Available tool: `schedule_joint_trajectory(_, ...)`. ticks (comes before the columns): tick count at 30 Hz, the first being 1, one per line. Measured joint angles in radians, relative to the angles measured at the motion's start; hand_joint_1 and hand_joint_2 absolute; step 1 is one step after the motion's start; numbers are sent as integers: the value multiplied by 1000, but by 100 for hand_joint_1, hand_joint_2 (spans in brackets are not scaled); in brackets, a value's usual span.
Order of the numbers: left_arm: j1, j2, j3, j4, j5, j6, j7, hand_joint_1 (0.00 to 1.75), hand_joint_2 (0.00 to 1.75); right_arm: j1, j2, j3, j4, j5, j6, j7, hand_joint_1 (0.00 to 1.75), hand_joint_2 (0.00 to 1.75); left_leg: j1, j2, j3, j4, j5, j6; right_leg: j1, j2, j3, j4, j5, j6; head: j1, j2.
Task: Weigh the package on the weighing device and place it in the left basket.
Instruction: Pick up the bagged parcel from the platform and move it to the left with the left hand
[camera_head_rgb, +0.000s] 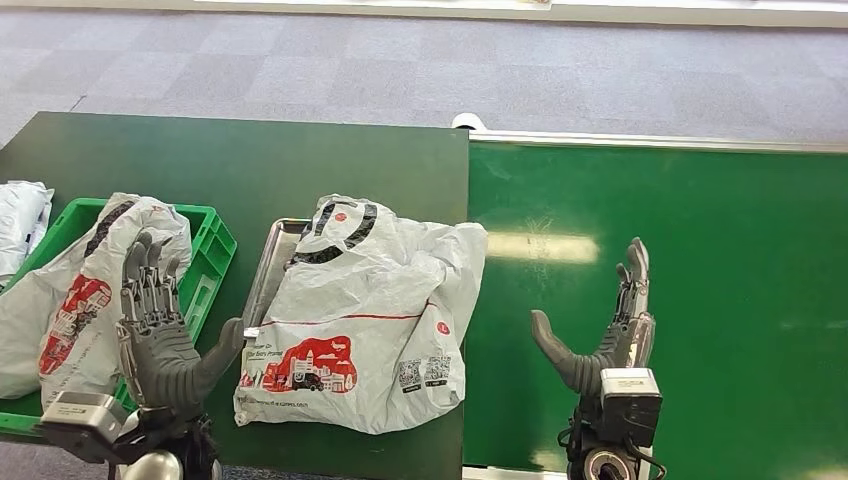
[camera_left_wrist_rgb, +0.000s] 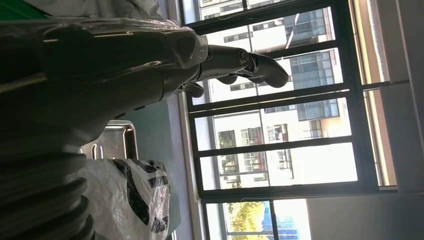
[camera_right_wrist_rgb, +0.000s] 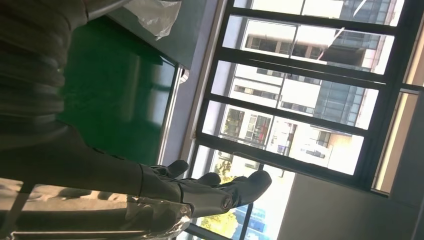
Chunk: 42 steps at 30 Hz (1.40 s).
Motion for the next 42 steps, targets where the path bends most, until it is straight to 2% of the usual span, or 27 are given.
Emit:
schedule_joint_trajectory(20,7,-1,-15,26,7,-19,14,0,175,37,-5,-1,35,2,-24,47,0,175,0,0,0,0,0,0,0,0,0,0,0,0,0,0)
schedule_joint_trajectory(42,17,-26,-13,25,-23,-69,29,0,175,65,-22,-1,35,20,-48,54,0,175,0,0,0,0,0,0,0,0,0,0,0,0,0,0)
